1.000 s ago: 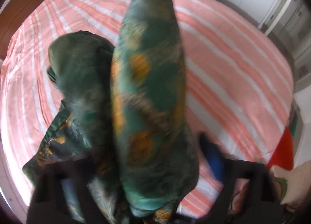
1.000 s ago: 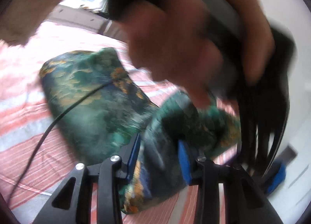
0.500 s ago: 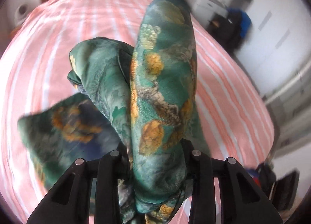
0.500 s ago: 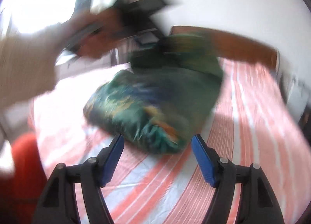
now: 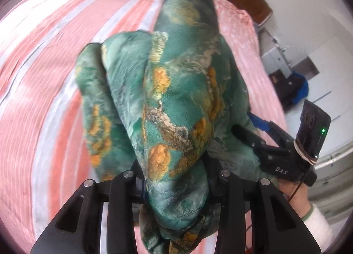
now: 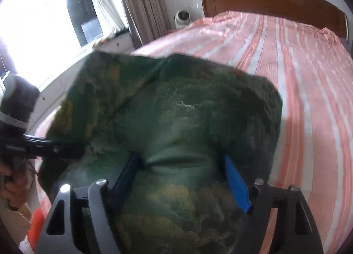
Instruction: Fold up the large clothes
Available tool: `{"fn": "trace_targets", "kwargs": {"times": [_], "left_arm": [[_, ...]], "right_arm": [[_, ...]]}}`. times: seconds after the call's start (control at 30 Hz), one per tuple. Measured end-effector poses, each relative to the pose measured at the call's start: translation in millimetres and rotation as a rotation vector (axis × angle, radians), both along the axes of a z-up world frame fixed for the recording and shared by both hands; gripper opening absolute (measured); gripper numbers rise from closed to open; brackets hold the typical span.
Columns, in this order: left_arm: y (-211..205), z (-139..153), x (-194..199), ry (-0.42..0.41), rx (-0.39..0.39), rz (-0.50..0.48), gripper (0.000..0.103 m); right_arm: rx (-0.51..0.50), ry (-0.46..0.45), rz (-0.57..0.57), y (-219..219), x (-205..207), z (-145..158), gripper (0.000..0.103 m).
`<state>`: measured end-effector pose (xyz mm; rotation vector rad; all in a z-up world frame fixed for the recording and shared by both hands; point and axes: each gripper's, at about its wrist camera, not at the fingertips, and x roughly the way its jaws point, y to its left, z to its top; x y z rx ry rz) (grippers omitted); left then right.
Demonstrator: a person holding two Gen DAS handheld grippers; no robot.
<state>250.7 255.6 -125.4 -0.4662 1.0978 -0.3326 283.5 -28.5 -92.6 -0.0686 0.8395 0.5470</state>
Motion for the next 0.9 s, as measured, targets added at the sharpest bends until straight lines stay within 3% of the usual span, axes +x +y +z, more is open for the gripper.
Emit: {"fn": "trace_targets", "kwargs": {"times": [0.1,0.17,0.23,0.33,0.43,0.5,0.6,0.73,0.9], "left_arm": [[10,-10,-2,0.010,-0.003,0.006,0.054],[8,3,-3,-0.008,0.064,0.001,0.068],[-2,23,-11,-0.036,0.145,-0.008,0.072],[-8,57,-18,-0.122,0.247,-0.013,0.073],[-21,98,-18,-0.238,0.317,0.018,0.083],[-37,122,-14,-0.322,0.324,0.020,0.092],[-60,136,13,-0.402,0.333,-0.004,0.094],[-66,109,62,-0.360,0.275,0.001,0.095],[-36,18,94,-0.166,0.225,0.092,0.094]], "right_arm": [[-0.067,0.021,-0.017,22,2,-22,0.084],[-0.101,0.009,-0.029,26,-1,-26,0.085],[-0.102,0.013,-0.037,24,-2,-25,0.085],[-0.090,0.018,-0.047,23,-2,-21,0.085],[-0.091,0.005,-0.053,24,-5,-22,0.085],[-0.093,-0.013,-0.056,25,-9,-22,0.086],[-0.086,-0.024,-0.059,24,-12,-23,0.086],[-0.080,-0.026,-0.059,22,-15,-23,0.086],[-0.057,-0.033,-0.061,18,-23,-24,0.086]]}}
